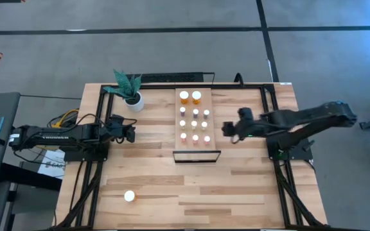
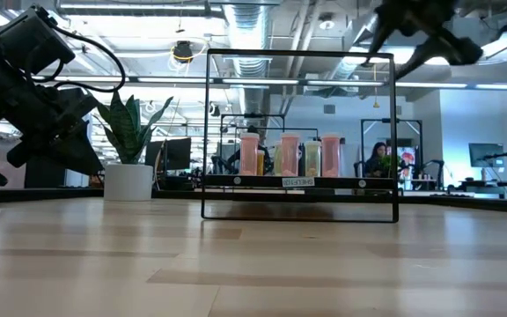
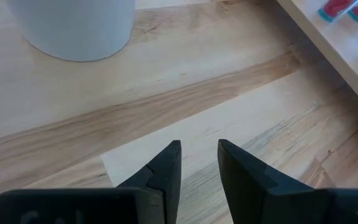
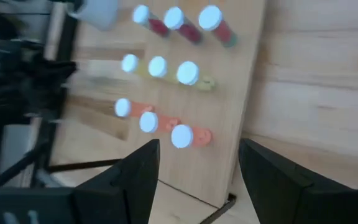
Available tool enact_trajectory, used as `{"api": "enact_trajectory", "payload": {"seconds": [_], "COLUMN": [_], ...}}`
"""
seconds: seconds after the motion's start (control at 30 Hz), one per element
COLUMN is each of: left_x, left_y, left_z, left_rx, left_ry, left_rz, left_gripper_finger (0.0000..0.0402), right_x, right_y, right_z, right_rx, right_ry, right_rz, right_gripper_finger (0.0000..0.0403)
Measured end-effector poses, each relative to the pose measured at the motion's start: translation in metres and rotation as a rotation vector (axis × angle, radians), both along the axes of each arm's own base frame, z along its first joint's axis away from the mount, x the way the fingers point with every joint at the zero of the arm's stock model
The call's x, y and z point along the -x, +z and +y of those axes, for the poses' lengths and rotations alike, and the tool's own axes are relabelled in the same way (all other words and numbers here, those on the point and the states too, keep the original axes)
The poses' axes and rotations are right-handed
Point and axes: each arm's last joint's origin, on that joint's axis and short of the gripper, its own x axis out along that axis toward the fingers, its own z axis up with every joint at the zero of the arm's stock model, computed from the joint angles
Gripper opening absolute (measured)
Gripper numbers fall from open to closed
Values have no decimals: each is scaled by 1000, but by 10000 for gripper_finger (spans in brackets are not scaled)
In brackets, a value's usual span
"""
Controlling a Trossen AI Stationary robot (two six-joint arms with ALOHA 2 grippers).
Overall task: Pick and place medicine bottles onto shelf by color
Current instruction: Put the orange pill bottle on the shelf aligned with the other orange pill bottles
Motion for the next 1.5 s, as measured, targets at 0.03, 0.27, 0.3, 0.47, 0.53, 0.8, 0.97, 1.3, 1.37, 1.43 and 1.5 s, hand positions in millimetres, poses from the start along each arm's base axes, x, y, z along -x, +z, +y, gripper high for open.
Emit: {"api": "enact_trajectory", "payload": {"seconds": [0.03,0.27,0.3,0.47,0.53,0.8,0.97,1.3,1.37,1.43,1.5], "left_x": [0,0,0,0,0,0,0,0,0,0,0], "left_y": [0,0,0,0,0,0,0,0,0,0,0], "left_z": [0,0,0,0,0,0,0,0,0,0,0], "left_rx": [0,0,0,0,0,0,0,0,0,0,0], "left_ry": [0,0,0,0,0,0,0,0,0,0,0], "left_rz": [0,0,-1,0,0,0,0,0,0,0,1], "left_gripper_finger": [91,91,91,91,91,91,91,91,91,91,91], "right_x": [8,44,48,53,55,69,75,81,81,81,81], "right_y": [-3,-26,-31,-50,-57,-85,-101,-124,-125,-126,-126], "right_z": [0,5,5,12,14,18,17,15,15,15,15], "right_rx": [14,150,165,284,335,448,454,392,386,389,389], "right_ry": [10,6,8,69,71,89,110,88,86,88,88], "right_rz": [-31,-238,-243,-250,-260,-390,-458,-454,-447,-438,-438], "right_gripper_finger": [240,240,240,240,240,239,239,240,240,240,240]}}
